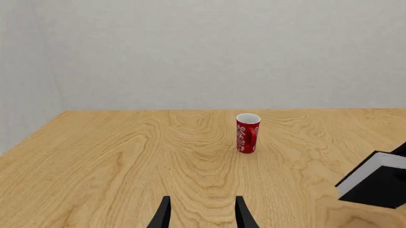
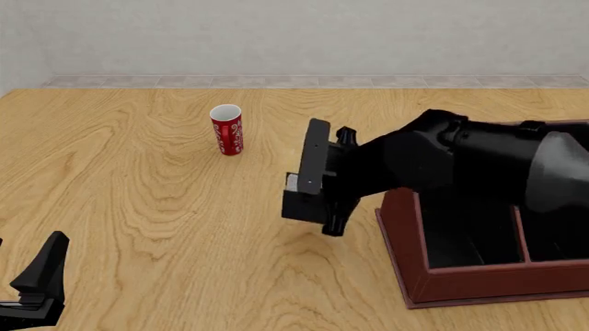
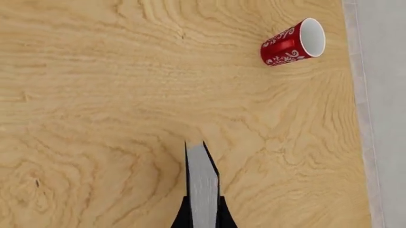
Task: Pick up the book and place it in the left compartment of the caddy.
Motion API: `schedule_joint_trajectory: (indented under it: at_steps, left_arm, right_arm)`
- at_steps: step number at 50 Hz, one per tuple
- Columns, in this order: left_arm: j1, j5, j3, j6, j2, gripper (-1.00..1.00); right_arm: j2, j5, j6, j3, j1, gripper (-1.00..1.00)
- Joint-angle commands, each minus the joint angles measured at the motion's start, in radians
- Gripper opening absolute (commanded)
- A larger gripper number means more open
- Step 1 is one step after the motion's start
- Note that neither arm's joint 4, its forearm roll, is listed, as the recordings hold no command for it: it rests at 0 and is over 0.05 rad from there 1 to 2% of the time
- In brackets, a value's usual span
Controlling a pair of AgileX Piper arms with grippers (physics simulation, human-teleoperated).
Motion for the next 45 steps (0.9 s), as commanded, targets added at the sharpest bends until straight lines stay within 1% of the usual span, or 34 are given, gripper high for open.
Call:
schedule_joint_trajectory:
  at_steps: [1, 4, 5, 6, 7, 8, 9, 10, 14, 19, 20, 21, 22, 23, 24, 26, 27, 29, 31, 33, 35, 39, 41, 44, 45]
  left_arm:
    - [-0.001, 0.004, 0.001, 0.000, -0.005, 1.00]
    - [0.000, 0.004, 0.001, 0.000, -0.005, 1.00]
    - [-0.001, 0.004, 0.001, 0.000, -0.005, 1.00]
    - [-0.001, 0.004, 0.001, 0.000, -0.005, 1.00]
    - [-0.001, 0.004, 0.001, 0.000, -0.004, 1.00]
    - [0.000, 0.004, 0.001, 0.000, -0.004, 1.00]
    - [-0.001, 0.004, 0.001, 0.000, -0.005, 1.00]
    - [-0.001, 0.004, 0.001, 0.000, -0.004, 1.00]
    - [0.000, 0.004, 0.001, 0.000, -0.005, 1.00]
    - [-0.001, 0.004, 0.001, 0.000, -0.005, 1.00]
    - [-0.001, 0.004, 0.001, 0.000, -0.004, 1.00]
    - [-0.001, 0.004, 0.001, 0.000, -0.005, 1.00]
    - [-0.001, 0.004, 0.001, 0.000, -0.004, 1.00]
    - [-0.001, 0.004, 0.001, 0.000, -0.004, 1.00]
    - [-0.001, 0.004, 0.001, 0.000, -0.005, 1.00]
    - [-0.001, 0.004, 0.001, 0.000, -0.004, 1.00]
    - [-0.001, 0.004, 0.001, 0.001, -0.005, 1.00]
    - [-0.001, 0.004, 0.001, 0.000, -0.005, 1.00]
    - [-0.001, 0.004, 0.001, 0.000, -0.005, 1.00]
    - [-0.001, 0.004, 0.001, 0.000, -0.005, 1.00]
    - [-0.001, 0.004, 0.001, 0.000, -0.004, 1.00]
    - [-0.001, 0.004, 0.001, 0.000, -0.004, 1.00]
    - [0.000, 0.004, 0.001, 0.000, -0.005, 1.00]
    - [-0.001, 0.004, 0.001, 0.000, -0.005, 1.00]
    - [-0.001, 0.004, 0.001, 0.000, -0.005, 1.00]
  right_arm:
    - [-0.148, 0.075, 0.035, 0.003, 0.014, -1.00]
    - [-0.185, 0.110, 0.066, -0.011, 0.024, -1.00]
    - [-0.194, 0.135, 0.116, -0.034, 0.044, -1.00]
    - [-0.203, 0.147, 0.131, -0.041, 0.048, -1.00]
    - [-0.211, 0.152, 0.121, -0.036, 0.040, -1.00]
    - [-0.218, 0.166, 0.135, -0.044, 0.044, -1.00]
    - [-0.223, 0.186, 0.176, -0.067, 0.061, -1.00]
    - [-0.229, 0.199, 0.201, -0.082, 0.072, -1.00]
    - [-0.253, 0.266, 0.280, -0.128, 0.104, -1.00]
    - [-0.280, 0.304, 0.311, -0.146, 0.106, -1.00]
    - [-0.287, 0.318, 0.331, -0.156, 0.111, -1.00]
    - [-0.290, 0.326, 0.339, -0.162, 0.113, -1.00]
    - [-0.298, 0.348, 0.364, -0.180, 0.119, -1.00]
    - [-0.298, 0.349, 0.364, -0.180, 0.119, -1.00]
    - [-0.307, 0.372, 0.390, -0.199, 0.122, -1.00]
    - [-0.312, 0.388, 0.406, -0.208, 0.125, -1.00]
    - [-0.314, 0.402, 0.429, -0.216, 0.128, -1.00]
    - [-0.324, 0.417, 0.439, -0.219, 0.128, -1.00]
    - [-0.329, 0.432, 0.461, -0.226, 0.130, -1.00]
    - [-0.334, 0.454, 0.498, -0.236, 0.137, -1.00]
    - [-0.338, 0.469, 0.523, -0.247, 0.139, -1.00]
    - [-0.351, 0.521, 0.597, -0.273, 0.148, -1.00]
    - [-0.361, 0.542, 0.610, -0.272, 0.145, -1.00]
    - [-0.373, 0.569, 0.650, -0.285, 0.146, -1.00]
    - [-0.373, 0.569, 0.650, -0.285, 0.146, -1.00]
